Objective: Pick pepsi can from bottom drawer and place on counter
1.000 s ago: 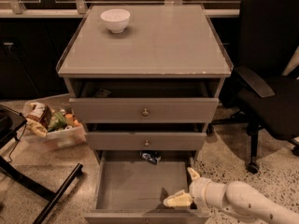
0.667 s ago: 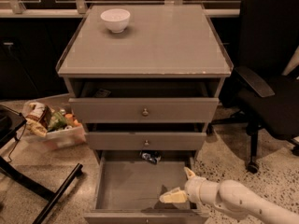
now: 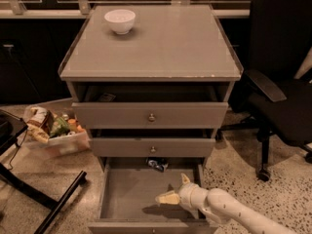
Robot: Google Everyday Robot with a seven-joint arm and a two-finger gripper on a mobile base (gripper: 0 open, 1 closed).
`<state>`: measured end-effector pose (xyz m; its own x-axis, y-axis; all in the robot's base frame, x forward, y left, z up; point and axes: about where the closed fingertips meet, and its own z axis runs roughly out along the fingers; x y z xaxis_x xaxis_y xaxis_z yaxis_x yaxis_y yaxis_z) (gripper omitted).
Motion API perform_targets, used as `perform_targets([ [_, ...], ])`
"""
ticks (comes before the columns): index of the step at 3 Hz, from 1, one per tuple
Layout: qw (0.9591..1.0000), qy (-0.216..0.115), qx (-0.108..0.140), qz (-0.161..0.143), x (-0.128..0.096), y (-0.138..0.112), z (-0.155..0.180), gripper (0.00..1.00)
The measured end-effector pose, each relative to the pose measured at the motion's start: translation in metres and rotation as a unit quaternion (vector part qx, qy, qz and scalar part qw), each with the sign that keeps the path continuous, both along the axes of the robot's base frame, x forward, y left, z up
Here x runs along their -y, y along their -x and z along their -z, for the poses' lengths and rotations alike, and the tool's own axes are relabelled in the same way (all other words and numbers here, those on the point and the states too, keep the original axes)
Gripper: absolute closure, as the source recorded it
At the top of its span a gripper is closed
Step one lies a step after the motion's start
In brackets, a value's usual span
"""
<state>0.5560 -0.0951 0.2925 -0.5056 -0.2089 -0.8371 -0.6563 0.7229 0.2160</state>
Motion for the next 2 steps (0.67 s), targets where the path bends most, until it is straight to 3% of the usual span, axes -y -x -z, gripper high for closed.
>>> perform_targets([
  [1, 0.9996, -0.004, 0.027, 0.007, -0.025, -0.033, 0.043, 0.0],
  [2, 0.9967, 0.01, 0.079, 0.016, -0.044, -0.066, 0.063, 0.0],
])
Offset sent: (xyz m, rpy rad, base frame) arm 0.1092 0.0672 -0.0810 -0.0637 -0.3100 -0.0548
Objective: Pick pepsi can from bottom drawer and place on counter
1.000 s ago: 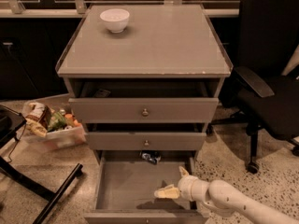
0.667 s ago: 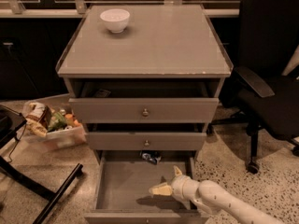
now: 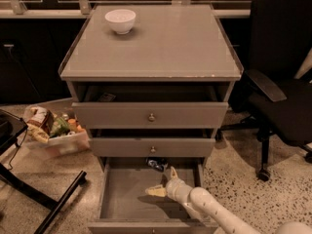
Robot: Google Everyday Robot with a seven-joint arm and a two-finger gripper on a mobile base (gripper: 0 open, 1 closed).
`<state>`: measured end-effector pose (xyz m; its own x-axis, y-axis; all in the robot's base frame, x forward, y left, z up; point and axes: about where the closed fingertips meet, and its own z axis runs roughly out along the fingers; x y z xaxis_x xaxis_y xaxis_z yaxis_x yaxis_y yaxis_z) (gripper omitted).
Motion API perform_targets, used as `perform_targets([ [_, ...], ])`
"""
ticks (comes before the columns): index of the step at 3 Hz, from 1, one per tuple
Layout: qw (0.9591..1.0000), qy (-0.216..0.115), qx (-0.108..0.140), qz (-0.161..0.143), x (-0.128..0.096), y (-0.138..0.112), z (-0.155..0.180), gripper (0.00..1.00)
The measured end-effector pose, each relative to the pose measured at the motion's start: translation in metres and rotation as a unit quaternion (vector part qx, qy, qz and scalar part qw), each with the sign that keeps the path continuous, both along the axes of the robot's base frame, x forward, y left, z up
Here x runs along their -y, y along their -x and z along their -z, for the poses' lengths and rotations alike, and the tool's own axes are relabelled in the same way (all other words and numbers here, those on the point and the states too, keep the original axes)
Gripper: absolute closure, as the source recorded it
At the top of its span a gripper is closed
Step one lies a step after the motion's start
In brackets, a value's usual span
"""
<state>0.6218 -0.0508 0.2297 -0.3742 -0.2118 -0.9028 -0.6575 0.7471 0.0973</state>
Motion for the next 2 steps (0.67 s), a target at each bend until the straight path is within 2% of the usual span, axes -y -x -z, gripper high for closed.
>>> perform_targets([
  [1, 0.9981, 0.035, 0.049, 0.013, -0.009, -0.036, 0.009, 0.0],
  [2, 0.9947, 0.073, 0.071, 0.019, -0.013, -0.068, 0.016, 0.0],
])
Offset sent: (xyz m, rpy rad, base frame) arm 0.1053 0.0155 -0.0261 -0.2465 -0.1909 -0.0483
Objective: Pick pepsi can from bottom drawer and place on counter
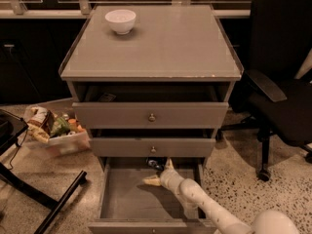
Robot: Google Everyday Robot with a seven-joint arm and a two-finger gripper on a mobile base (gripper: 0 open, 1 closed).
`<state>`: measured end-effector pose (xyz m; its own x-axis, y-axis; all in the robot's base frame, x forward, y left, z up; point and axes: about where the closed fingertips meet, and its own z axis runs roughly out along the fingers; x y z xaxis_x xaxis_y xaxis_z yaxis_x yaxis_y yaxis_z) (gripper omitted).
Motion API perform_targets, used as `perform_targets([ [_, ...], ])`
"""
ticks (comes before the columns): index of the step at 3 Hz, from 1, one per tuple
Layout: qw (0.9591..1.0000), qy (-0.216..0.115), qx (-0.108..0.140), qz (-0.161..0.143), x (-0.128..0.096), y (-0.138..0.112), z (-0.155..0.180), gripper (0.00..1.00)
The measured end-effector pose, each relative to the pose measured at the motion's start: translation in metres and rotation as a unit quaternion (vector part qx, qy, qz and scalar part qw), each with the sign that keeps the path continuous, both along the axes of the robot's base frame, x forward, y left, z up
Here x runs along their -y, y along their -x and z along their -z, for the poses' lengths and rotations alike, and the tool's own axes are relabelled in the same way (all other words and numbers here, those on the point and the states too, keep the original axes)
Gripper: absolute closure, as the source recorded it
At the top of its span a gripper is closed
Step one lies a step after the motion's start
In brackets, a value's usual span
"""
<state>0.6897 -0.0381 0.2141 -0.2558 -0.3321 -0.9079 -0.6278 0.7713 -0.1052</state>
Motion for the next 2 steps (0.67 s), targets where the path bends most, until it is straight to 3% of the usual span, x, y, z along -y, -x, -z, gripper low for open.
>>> perform_targets([
  [1, 0.9994, 0.034, -0.006, 0.005, -0.002, -0.024, 0.015, 0.0],
  [2, 0.9978, 0.058, -0.029, 0.015, 0.003, -0.04, 0.039, 0.0],
])
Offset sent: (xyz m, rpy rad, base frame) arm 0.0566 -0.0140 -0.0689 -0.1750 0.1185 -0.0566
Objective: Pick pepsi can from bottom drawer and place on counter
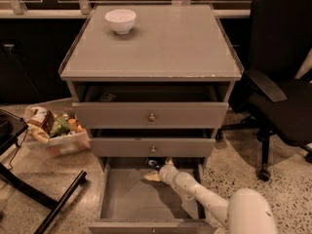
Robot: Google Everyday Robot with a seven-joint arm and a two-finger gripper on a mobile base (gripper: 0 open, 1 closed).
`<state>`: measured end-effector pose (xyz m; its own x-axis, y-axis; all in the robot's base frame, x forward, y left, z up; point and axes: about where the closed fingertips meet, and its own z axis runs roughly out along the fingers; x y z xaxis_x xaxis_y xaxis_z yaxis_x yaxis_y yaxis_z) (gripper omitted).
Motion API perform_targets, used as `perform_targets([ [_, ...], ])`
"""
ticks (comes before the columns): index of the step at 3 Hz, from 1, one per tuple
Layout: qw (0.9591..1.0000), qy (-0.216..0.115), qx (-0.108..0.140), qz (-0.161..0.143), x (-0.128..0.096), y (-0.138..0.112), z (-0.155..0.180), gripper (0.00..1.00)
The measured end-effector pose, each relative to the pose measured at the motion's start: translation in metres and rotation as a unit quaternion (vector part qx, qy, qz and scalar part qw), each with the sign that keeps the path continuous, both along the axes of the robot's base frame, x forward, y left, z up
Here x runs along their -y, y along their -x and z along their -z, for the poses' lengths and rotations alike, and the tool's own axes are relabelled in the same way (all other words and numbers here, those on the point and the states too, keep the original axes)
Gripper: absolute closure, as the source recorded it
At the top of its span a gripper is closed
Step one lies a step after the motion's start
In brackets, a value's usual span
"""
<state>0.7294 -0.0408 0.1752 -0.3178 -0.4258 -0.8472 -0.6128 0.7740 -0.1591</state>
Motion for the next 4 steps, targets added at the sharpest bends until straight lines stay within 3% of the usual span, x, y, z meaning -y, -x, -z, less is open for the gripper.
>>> perform_targets([
  [2, 0.9987, -0.011, -0.046, 0.02, 0.015, -0.011, 0.041, 0.0],
  [4, 0.9967, -0.047, -0.065, 0.011, 0.017, -0.011, 0.057, 0.42],
])
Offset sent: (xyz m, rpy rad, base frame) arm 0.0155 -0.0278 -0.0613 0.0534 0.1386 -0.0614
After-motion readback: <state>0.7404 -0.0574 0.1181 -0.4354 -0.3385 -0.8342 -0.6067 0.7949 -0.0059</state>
